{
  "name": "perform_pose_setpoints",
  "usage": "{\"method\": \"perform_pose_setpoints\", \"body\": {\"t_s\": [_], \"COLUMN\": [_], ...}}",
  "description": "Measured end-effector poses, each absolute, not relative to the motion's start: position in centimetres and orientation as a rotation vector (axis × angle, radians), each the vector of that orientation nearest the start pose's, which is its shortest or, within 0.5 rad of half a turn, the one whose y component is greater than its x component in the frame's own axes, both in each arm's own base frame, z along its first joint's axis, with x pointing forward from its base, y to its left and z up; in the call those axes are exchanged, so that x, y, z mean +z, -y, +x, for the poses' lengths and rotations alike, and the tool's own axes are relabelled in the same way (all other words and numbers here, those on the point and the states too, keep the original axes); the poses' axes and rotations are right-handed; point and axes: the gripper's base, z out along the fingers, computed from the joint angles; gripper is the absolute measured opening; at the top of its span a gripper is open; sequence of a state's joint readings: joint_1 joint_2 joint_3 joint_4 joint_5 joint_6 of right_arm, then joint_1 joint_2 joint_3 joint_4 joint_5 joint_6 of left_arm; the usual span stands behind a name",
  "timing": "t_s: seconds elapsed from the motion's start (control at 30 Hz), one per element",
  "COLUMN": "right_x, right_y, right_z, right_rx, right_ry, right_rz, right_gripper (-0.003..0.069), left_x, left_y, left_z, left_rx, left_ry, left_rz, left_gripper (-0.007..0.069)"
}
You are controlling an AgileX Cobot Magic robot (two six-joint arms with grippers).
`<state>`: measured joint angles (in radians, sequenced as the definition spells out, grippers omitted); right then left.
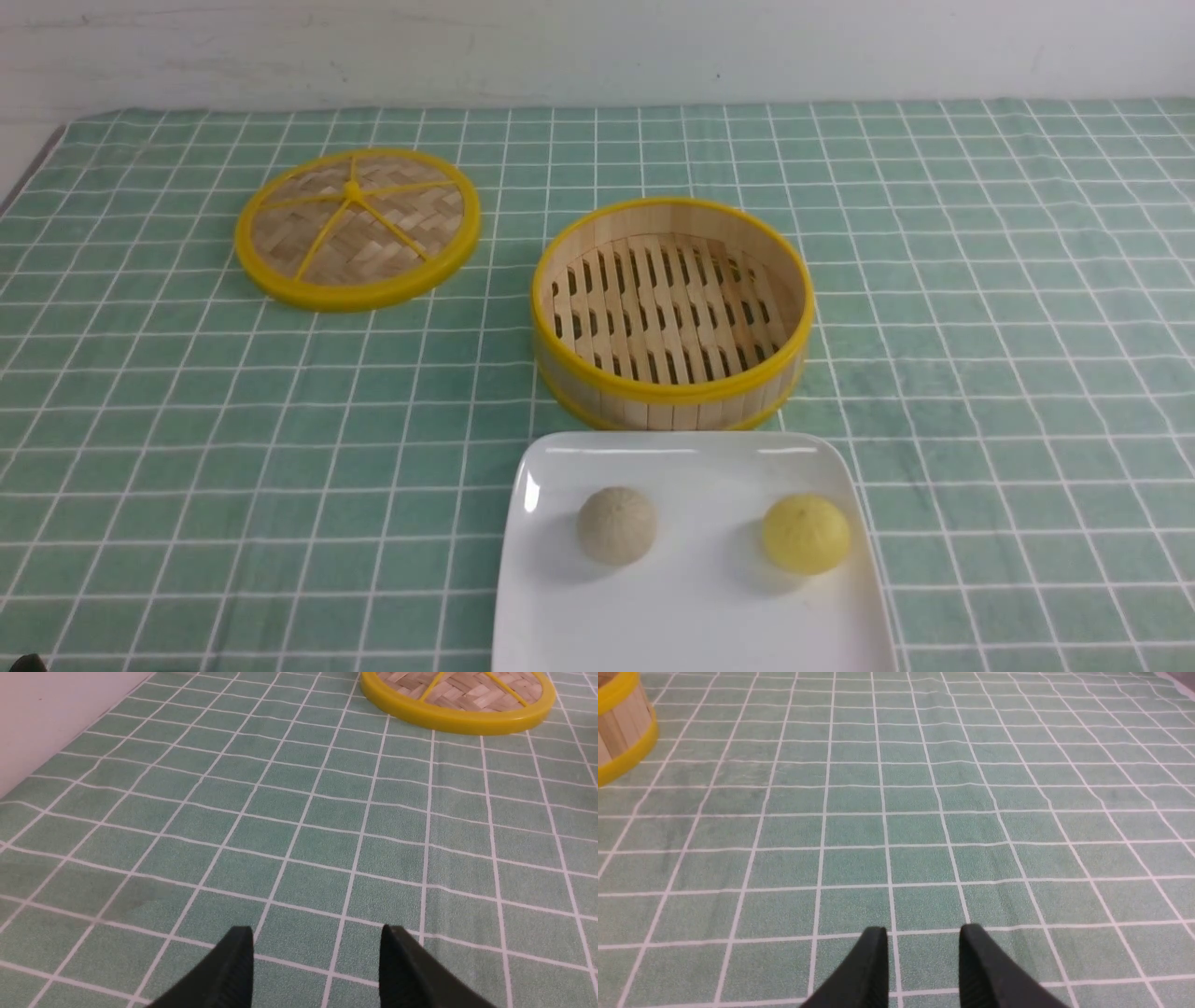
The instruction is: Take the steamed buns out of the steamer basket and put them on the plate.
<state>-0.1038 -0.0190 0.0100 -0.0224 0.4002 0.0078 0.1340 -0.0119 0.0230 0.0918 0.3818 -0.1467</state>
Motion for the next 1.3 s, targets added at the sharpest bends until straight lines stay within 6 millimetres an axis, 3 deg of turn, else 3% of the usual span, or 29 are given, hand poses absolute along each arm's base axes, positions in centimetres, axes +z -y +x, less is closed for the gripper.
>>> {"method": "perform_pose_setpoints", "body": {"t_s": [1.3], "right_x": [17.51], "right_y": [0.60], "right_z": [5.09], "right_rx": [-0.066], "right_ry": [-1.869], "right_rz": [0.119], "right_gripper": [0.0240], "left_x": [17.19], "left_y": [-1.01], "left_z": [5.14], "left_rx": [0.081], "left_ry": [-1.864], "left_rz": [-0.207], "left_gripper": [0.0386]}}
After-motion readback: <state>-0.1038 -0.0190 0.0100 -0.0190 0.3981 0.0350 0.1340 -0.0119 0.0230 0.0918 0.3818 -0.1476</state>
